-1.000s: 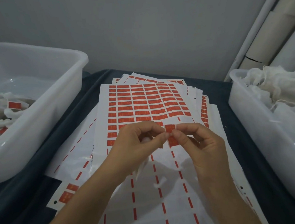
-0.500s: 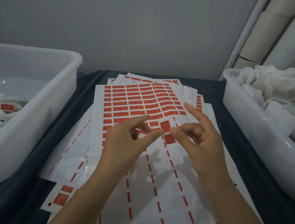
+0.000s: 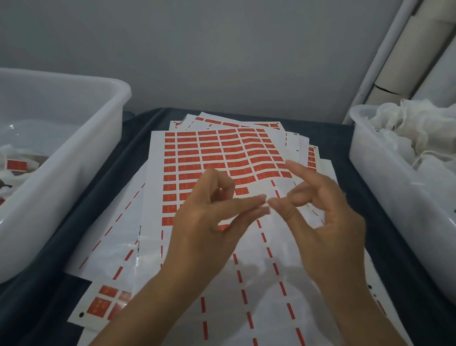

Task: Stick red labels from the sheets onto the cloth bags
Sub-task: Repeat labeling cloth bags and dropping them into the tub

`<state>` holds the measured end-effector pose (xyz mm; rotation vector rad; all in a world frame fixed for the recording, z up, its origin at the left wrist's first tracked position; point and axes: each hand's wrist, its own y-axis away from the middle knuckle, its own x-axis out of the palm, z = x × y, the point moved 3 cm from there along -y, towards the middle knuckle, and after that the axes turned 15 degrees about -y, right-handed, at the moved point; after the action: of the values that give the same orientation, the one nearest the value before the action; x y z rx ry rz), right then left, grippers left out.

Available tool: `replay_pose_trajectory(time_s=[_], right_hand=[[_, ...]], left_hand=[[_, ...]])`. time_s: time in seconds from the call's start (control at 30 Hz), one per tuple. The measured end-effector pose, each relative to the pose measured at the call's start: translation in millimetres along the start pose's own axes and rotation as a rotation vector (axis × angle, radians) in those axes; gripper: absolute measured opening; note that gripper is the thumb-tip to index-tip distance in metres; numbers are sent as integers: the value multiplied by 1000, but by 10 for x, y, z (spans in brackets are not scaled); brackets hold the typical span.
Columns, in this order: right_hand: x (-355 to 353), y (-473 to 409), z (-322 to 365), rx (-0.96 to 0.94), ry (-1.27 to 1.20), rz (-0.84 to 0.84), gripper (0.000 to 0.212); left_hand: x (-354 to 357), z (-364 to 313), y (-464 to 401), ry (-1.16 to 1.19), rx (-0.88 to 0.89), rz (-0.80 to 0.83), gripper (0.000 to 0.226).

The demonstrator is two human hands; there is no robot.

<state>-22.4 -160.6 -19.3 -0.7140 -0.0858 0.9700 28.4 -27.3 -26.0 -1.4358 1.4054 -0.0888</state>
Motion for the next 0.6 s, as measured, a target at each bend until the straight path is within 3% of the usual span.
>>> replay_pose_trajectory(time_s=[0.1, 0.17, 0.23, 0.3, 0.43, 0.6], right_hand=[[-63, 8, 15, -138, 69, -67, 37], [-88, 0, -4, -1, -116, -107, 31], [-58, 9, -44, 218, -368, -123, 27], [-2, 18, -58, 301, -469, -66, 29], [139, 59, -48, 380, -580, 74, 33], [138, 68, -60, 371, -622, 102, 25]], left_hand=[[0, 25, -12, 115, -131, 116, 18], [-4, 31, -31, 308, -340, 218, 10], [13, 37, -27, 558, -556, 312, 18], [39, 40, -1, 752, -686, 370, 24], [82, 11, 57, 884, -778, 389, 24], [105, 6, 80, 935, -814, 381, 25]])
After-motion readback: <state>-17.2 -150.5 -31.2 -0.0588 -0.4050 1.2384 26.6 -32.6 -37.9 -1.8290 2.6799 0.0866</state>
